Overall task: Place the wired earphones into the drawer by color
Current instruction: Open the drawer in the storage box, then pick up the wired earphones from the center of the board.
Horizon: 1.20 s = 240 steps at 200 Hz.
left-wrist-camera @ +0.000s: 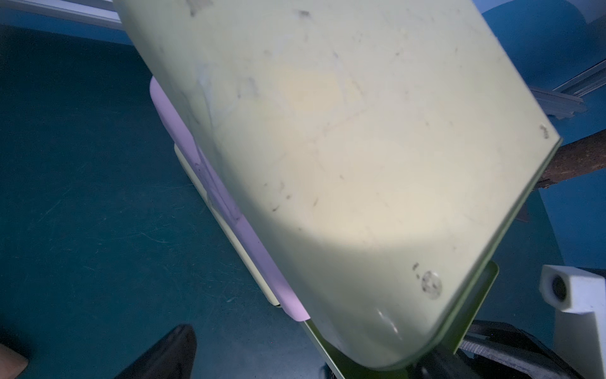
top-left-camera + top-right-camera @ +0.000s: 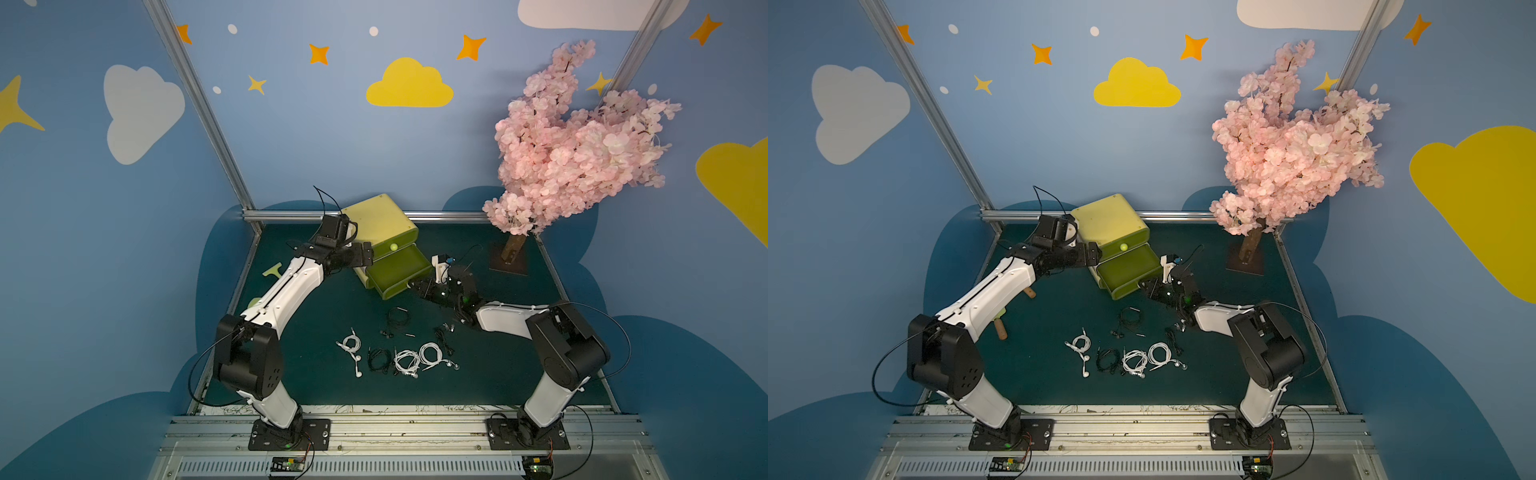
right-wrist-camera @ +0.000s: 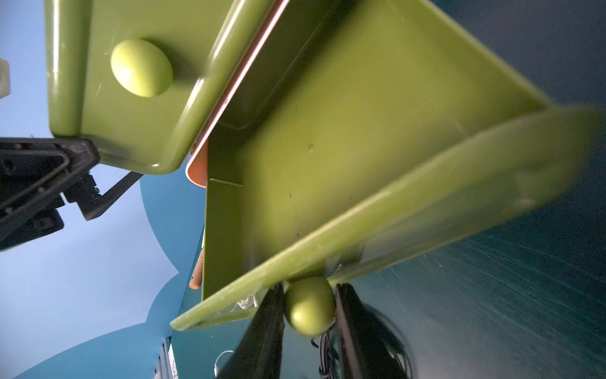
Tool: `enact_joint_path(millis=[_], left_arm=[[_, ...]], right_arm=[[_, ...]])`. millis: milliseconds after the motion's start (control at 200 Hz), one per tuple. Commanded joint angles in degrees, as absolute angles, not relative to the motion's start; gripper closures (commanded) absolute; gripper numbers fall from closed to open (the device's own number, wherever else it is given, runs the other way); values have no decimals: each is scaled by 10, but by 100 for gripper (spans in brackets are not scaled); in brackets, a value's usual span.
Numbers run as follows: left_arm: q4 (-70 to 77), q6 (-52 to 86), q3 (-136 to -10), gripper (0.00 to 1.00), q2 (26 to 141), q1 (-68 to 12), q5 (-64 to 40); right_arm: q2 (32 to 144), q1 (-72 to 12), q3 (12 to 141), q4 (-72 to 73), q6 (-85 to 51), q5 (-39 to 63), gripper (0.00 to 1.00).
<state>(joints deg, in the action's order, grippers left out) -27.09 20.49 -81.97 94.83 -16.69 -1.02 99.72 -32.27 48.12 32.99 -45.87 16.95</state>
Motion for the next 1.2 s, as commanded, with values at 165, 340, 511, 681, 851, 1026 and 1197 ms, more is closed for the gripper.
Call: enact_joint_path(millis=[165,340,511,681,851,1026,1197], left_arm=[[-265,219,-834,0,941,-164,-9],[-261,229,-830,0,918,-166,-33],[-258,238,-813,0,880,-170,-42],[-253,255,-768,0,817,-173,-49],[-233,278,-677,0,731,-176,-77],[-194,307,-562,0,642,-178,-112],[-179,326,-475,0,585,-181,-114]], right_arm=[[946,-310,477,281,-424,173,42],[906,-298,489,174,-376,209,27],[855,-298,477,72,-315,201,8],[792,-297,458,-20,-271,168,6],[746,-296,456,-142,-224,145,8],[720,-296,441,-217,-198,154,11],[728,-293,412,-219,-196,170,16]])
